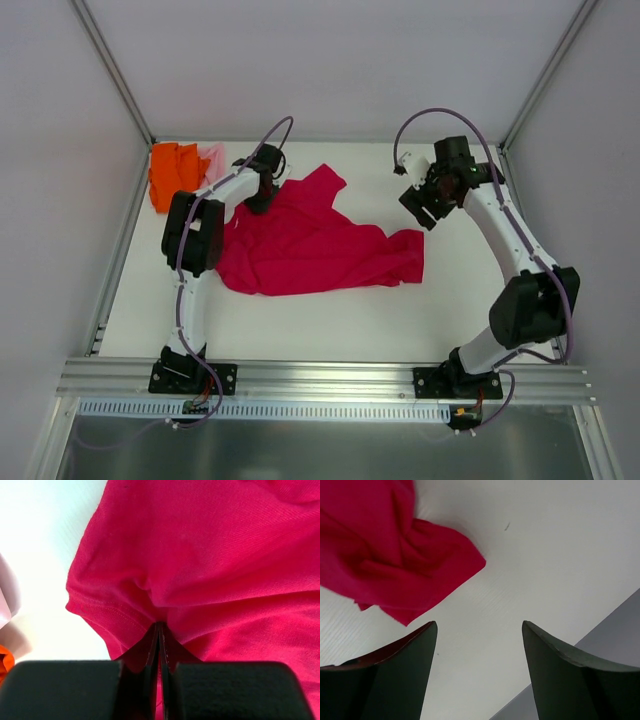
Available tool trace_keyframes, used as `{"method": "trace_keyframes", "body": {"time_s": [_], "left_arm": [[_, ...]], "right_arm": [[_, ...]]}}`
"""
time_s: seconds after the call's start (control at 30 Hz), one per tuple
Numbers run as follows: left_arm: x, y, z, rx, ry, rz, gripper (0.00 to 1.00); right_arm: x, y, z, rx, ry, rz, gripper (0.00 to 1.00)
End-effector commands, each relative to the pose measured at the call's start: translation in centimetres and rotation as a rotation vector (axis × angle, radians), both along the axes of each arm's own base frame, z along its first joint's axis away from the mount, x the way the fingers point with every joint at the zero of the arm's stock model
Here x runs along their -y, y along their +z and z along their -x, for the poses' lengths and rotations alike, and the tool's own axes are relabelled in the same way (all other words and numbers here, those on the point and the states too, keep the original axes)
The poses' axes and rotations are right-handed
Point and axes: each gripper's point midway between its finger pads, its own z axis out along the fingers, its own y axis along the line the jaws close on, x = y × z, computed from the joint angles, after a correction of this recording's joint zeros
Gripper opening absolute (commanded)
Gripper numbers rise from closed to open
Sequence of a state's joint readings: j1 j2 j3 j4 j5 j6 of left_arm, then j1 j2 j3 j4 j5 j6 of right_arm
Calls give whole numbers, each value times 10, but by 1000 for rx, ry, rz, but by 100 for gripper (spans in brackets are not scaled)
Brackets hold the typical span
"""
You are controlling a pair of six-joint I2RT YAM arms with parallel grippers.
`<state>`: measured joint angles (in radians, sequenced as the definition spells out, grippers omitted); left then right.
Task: Fold and stack the t-shirts
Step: Flatten out the tshirt
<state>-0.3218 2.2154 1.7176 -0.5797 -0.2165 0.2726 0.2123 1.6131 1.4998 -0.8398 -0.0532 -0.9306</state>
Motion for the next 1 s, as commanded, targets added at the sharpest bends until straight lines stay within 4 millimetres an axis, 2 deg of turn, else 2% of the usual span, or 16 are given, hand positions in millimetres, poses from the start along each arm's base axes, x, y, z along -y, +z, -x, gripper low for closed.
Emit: {"method": "trace_keyframes", "body": {"time_s": [0.0, 0.07, 0.13, 0.2, 0.33, 0.37, 0.57, 0.6, 0.67, 0.7, 0.73, 0.8, 0.83, 0.87, 0.9, 0.97], "left_arm": [[7, 21, -2, 51, -13, 33, 0], [7, 22, -3, 60, -8, 29, 3], [5, 26, -4, 72, -7, 22, 31], [3, 37, -9, 126, -8, 29, 50], [3, 55, -14, 216, 1, 43, 57], [3, 69, -16, 253, 3, 54, 70], [-5, 101, -11, 355, 8, 55, 89], [-7, 102, -6, 357, 7, 54, 88], [-9, 125, -1, 408, 10, 72, 82], [-9, 124, 9, 396, 11, 79, 76], [-10, 139, 16, 415, 8, 97, 75], [-12, 147, 40, 386, -9, 114, 73], [-13, 150, 48, 384, -17, 117, 73], [-18, 140, 63, 345, -27, 104, 72], [-22, 153, 73, 377, -31, 107, 72], [-30, 143, 97, 332, -54, 85, 72]], "right_arm": [[-17, -6, 50, -96, 145, -36, 74], [-22, -11, 67, -138, 182, -50, 74], [-24, -14, 76, -166, 193, -61, 74], [-25, -13, 81, -166, 207, -74, 73], [-24, -22, 86, -171, 208, -66, 72], [-23, -24, 87, -177, 210, -62, 72], [-20, -43, 94, -214, 214, -48, 72], [-21, -44, 95, -218, 216, -52, 71], [-20, -47, 99, -226, 220, -54, 71], [-21, -48, 101, -228, 222, -58, 71], [-21, -48, 102, -228, 226, -60, 71], [-22, -52, 108, -235, 240, -66, 71], [-22, -53, 110, -243, 247, -71, 71], [-23, -56, 115, -265, 256, -80, 71], [-24, -59, 117, -276, 258, -84, 72], [-27, -63, 121, -301, 272, -90, 72]]}}
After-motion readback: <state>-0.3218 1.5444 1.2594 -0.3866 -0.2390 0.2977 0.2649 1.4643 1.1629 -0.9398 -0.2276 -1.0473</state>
